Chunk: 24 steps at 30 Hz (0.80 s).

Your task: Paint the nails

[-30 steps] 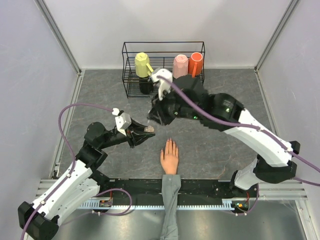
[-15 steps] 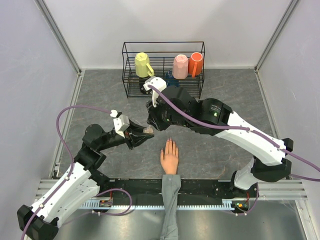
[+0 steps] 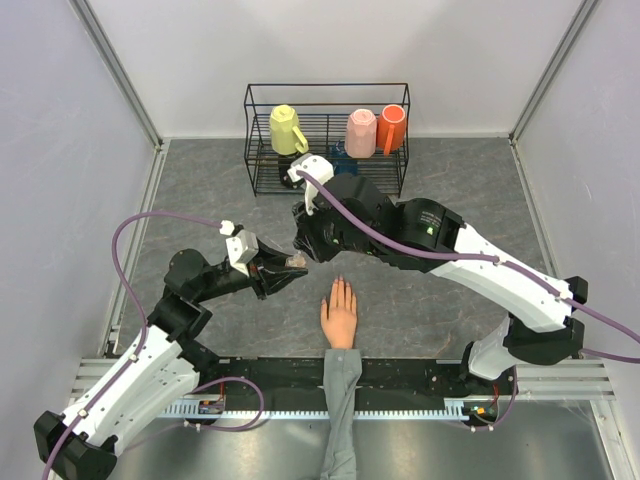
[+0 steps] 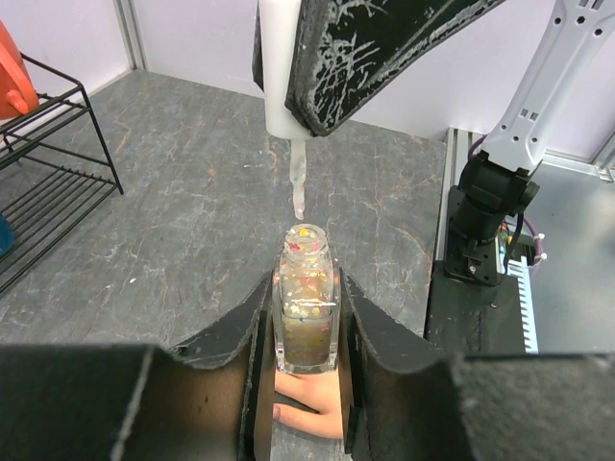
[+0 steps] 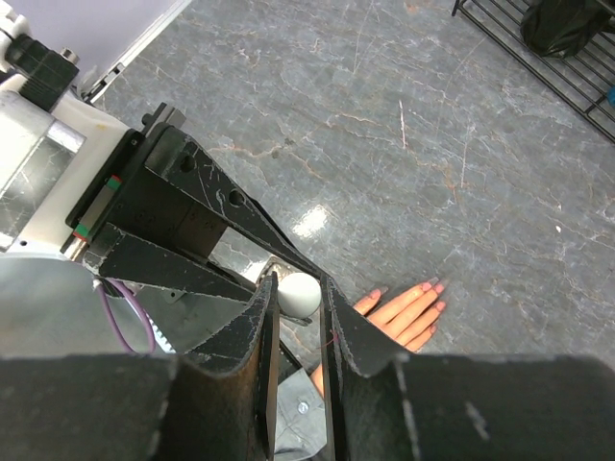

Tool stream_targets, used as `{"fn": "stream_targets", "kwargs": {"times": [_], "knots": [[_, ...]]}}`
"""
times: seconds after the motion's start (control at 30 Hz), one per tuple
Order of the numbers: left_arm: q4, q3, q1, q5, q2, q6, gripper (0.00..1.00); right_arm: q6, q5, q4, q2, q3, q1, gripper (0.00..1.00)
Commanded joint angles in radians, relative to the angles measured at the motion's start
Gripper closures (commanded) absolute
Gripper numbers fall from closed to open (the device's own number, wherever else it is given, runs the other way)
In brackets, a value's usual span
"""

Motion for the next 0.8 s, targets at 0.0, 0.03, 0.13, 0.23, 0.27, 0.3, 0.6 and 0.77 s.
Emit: {"fn": "stream_targets", "kwargs": {"times": [0.0, 0.03, 0.13, 0.23, 0.27, 0.3, 0.6, 0.77], "knots": [[0.020, -0.002, 0.006, 0.004, -0.001, 0.025, 0.98, 0.010, 0.007, 0.041, -0.032, -0.008, 0.006, 1.00], [0.020, 0.000, 0.006, 0.004, -0.001, 0.025, 0.98, 0.010, 0.003, 0.041, -0.032, -0.009, 0.006, 1.00], [0.022, -0.002, 0.006, -0.001, -0.004, 0.027, 0.98, 0.008, -0.007, 0.044, -0.030, -0.020, 0.005, 1.00], [0.022, -0.002, 0.006, 0.001, -0.004, 0.027, 0.98, 0.010, -0.014, 0.048, -0.027, -0.031, 0.006, 1.00], [0.022, -0.002, 0.006, -0.001, -0.006, 0.027, 0.98, 0.013, -0.014, 0.050, -0.026, -0.034, 0.006, 1.00], [0.022, -0.003, 0.006, -0.002, -0.007, 0.027, 0.98, 0.013, -0.017, 0.050, -0.026, -0.035, 0.006, 1.00], [0.022, -0.002, 0.006, -0.004, -0.006, 0.027, 0.98, 0.019, -0.019, 0.058, -0.039, -0.061, 0.006, 1.00], [0.022, 0.000, 0.006, -0.004, -0.001, 0.024, 0.98, 0.020, -0.011, 0.059, -0.056, -0.046, 0.006, 1.00]]}}
